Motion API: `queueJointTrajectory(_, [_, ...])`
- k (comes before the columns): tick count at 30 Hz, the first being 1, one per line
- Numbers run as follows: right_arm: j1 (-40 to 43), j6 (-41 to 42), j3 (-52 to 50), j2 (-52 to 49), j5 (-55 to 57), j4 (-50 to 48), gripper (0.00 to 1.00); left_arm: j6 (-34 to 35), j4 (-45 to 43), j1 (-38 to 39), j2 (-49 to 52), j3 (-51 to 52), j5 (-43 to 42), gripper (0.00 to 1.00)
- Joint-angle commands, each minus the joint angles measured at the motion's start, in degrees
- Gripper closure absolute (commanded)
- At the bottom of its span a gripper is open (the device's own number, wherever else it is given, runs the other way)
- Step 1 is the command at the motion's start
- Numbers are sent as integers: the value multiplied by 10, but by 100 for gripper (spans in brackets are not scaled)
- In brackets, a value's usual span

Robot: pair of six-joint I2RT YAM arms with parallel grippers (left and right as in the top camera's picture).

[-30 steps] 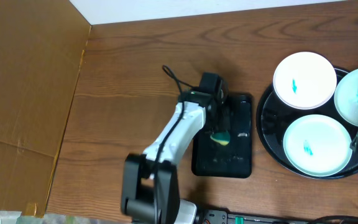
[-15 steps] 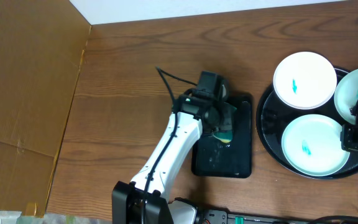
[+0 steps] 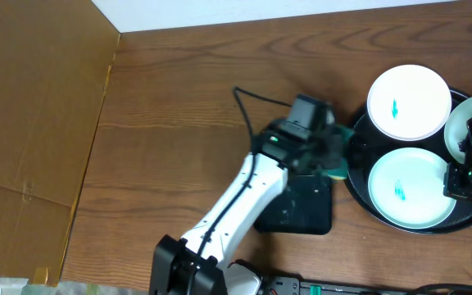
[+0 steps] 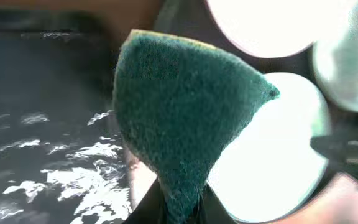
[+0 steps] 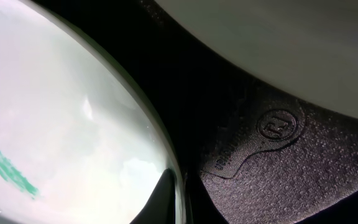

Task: Clean dirty plates on tray and stack at the side
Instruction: 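Lift the sponge with the left gripper toward the green plate, then scrub the front green plate with the sponge in the left gripper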

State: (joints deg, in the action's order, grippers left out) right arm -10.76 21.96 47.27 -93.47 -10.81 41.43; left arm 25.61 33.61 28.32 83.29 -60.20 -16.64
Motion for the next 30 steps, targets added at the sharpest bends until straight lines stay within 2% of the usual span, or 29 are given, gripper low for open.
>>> queueJointTrajectory(1, [-24, 16, -3, -21, 33, -16, 99, 66, -37, 56, 26, -10, -24, 93])
queueJointTrajectory(4, [-26, 16, -3, -21, 33, -15, 99, 109, -97, 107, 72, -10, -24, 93])
queueJointTrajectory(9, [-27, 16, -3, -21, 33, -9, 99, 194, -154, 147, 153, -10, -31, 92])
queueJointTrajectory(13, [-31, 16, -6, -21, 33, -11, 99, 193, -195, 151, 205, -10, -68, 92])
queueJointTrajectory(16, [-32, 16, -7, -21, 33, -11, 99, 170, -183, 142, 231, -10, -41, 93])
queueJointTrajectory(21, [-32, 16, -10, -21, 33, -10, 99, 154, -86, 108, 238, -11, 88, 93])
queueJointTrajectory(24, [-32, 16, -10, -21, 33, -12, 99, 141, -52, 91, 238, -11, 127, 93])
queueJointTrajectory(27, [-32, 16, -10, -21, 33, -14, 99, 141, -65, 85, 238, -11, 103, 93])
queueJointTrajectory(30, [-32, 16, -10, -21, 33, -14, 99, 141, -114, 94, 238, -10, 31, 93])
